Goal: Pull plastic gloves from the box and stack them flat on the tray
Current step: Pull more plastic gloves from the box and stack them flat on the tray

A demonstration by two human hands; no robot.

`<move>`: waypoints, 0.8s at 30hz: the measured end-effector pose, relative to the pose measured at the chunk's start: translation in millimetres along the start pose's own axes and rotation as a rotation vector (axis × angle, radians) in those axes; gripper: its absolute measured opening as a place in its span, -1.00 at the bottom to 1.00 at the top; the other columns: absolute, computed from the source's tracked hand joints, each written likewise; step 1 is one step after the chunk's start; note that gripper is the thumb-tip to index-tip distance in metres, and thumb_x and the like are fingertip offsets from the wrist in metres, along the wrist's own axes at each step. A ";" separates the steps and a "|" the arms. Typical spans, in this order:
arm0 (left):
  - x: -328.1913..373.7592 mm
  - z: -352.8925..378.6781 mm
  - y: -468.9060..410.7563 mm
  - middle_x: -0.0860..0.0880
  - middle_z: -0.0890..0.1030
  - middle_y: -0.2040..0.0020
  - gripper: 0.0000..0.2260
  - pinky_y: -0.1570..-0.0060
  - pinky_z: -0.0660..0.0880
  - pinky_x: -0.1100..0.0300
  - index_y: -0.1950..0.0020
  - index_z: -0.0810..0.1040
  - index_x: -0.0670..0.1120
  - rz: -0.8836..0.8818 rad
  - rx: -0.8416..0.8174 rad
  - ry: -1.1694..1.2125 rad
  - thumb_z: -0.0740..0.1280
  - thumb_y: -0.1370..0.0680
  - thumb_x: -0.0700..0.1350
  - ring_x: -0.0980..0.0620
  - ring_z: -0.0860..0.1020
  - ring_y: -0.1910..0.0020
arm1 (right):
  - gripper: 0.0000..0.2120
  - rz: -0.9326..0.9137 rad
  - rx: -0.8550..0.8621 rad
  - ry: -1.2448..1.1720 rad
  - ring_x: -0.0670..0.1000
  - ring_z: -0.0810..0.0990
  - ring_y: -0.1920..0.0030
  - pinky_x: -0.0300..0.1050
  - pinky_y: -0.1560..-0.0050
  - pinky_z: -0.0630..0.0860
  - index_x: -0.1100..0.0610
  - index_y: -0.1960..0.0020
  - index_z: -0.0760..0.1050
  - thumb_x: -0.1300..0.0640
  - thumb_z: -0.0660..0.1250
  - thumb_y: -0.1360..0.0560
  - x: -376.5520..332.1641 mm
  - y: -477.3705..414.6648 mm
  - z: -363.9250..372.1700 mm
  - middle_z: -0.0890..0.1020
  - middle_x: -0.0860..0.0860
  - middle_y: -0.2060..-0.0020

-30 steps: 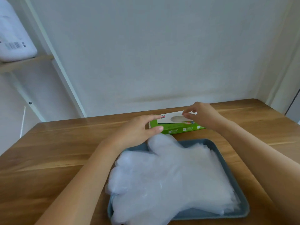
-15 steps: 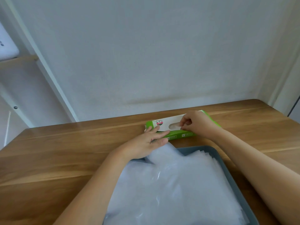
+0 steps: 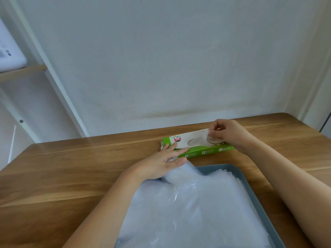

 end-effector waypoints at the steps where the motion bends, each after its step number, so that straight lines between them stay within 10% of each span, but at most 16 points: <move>1: -0.3 0.0 0.0 0.07 -0.11 -0.59 -0.54 -0.51 -0.20 -0.12 -0.51 0.11 0.27 0.000 0.000 0.000 0.07 -0.61 0.19 0.07 -0.24 -0.54 | -0.85 0.039 0.053 -0.085 0.00 0.54 0.26 -0.18 0.17 0.49 0.16 0.23 0.50 0.32 0.36 -0.48 5.9 -2.3 -5.7 0.60 0.07 0.28; 5: -0.1 0.3 0.5 0.06 -0.11 -0.59 -0.54 -0.51 -0.20 -0.12 -0.52 0.12 0.26 0.000 0.001 0.001 0.08 -0.62 0.18 0.07 -0.24 -0.54 | -0.85 0.178 0.256 -0.414 0.00 0.53 0.26 -0.15 0.22 0.47 0.19 -0.04 0.42 0.09 0.23 -0.60 23.2 -3.3 -20.6 0.61 0.13 0.12; 9: 0.6 -0.1 0.3 0.06 -0.12 -0.59 -0.53 -0.51 -0.21 -0.13 -0.52 0.10 0.26 -0.002 -0.005 0.001 0.07 -0.61 0.19 0.06 -0.24 -0.54 | -0.57 -0.011 0.088 -0.048 -0.08 0.55 0.04 -0.16 0.06 0.48 -0.04 -0.24 0.43 -0.17 0.38 -0.44 -6.5 1.5 -2.5 0.57 -0.10 -0.01; 15: 1.2 -0.4 0.2 0.06 -0.12 -0.59 -0.54 -0.51 -0.20 -0.13 -0.52 0.11 0.27 0.009 -0.003 0.005 0.09 -0.61 0.19 0.07 -0.25 -0.54 | -0.94 -0.200 0.189 0.287 -0.11 0.50 0.08 -0.36 0.21 0.32 0.03 0.08 0.58 0.05 0.40 -0.48 -31.7 8.7 5.0 0.60 -0.07 0.11; 24: -2.3 0.2 -1.1 0.08 -0.06 -0.59 -0.54 -0.53 -0.17 0.00 -0.50 0.16 0.28 0.006 0.005 0.043 0.12 -0.60 0.19 0.08 -0.19 -0.55 | -0.88 -0.197 0.221 -0.114 -0.13 0.54 0.22 -0.30 0.11 0.42 0.00 0.21 0.65 0.06 0.39 -0.49 -67.3 14.1 -25.5 0.68 -0.06 0.21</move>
Point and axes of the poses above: each hand's wrist, its own y-axis away from the middle knuckle, its own z-axis out of the palm, x = y × z, the point moved 10 cm from there along -y, towards the middle knuckle
